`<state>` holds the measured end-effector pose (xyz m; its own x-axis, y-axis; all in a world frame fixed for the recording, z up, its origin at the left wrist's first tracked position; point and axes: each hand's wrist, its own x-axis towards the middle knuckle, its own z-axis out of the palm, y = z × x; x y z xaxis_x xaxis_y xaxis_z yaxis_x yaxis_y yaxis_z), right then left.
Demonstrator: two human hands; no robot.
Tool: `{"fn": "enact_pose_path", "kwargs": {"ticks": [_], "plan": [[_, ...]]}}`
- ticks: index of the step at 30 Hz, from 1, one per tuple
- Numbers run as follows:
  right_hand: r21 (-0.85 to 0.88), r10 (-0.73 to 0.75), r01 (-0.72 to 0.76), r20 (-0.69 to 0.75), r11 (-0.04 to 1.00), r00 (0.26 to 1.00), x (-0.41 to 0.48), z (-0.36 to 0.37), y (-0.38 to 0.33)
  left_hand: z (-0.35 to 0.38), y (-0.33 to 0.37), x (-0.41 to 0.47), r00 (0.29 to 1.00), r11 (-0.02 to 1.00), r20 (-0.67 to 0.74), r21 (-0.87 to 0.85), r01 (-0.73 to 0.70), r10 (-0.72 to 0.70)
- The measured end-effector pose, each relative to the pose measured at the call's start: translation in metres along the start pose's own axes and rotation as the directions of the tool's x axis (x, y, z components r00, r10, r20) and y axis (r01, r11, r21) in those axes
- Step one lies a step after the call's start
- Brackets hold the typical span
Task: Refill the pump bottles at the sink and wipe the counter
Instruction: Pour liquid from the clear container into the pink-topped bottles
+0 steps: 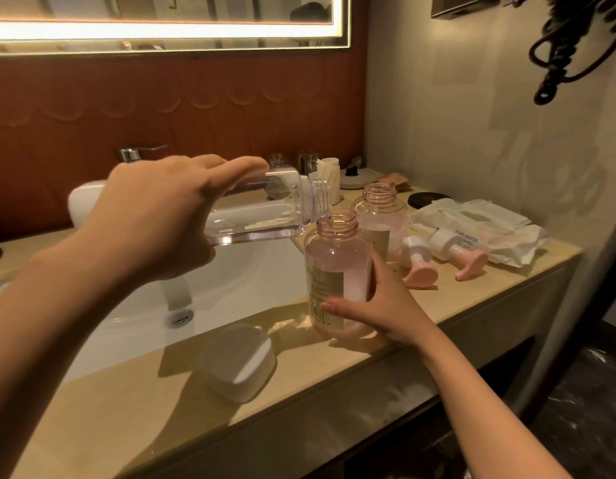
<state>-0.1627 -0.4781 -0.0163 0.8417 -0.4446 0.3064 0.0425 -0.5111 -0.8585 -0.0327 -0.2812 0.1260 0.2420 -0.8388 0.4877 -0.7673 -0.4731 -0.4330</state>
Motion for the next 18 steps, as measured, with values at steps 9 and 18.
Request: {"fn": "enact_pose_path", "kwargs": {"ticks": [9, 18], "plan": [[0.044, -0.039, 0.039, 0.002, 0.998, 0.999, 0.0019, -0.0002, 0.0037, -0.0004, 0.0001, -0.0004, 1.0, 1.0, -0.001, -0.004, 0.0, 0.0], [0.233, -0.119, 0.104, 0.051, 0.967, 0.992, 0.0031, -0.0021, 0.0043, -0.0002, -0.0005, 0.0002, 1.0, 1.0, 0.028, -0.005, 0.013, -0.013]]}}
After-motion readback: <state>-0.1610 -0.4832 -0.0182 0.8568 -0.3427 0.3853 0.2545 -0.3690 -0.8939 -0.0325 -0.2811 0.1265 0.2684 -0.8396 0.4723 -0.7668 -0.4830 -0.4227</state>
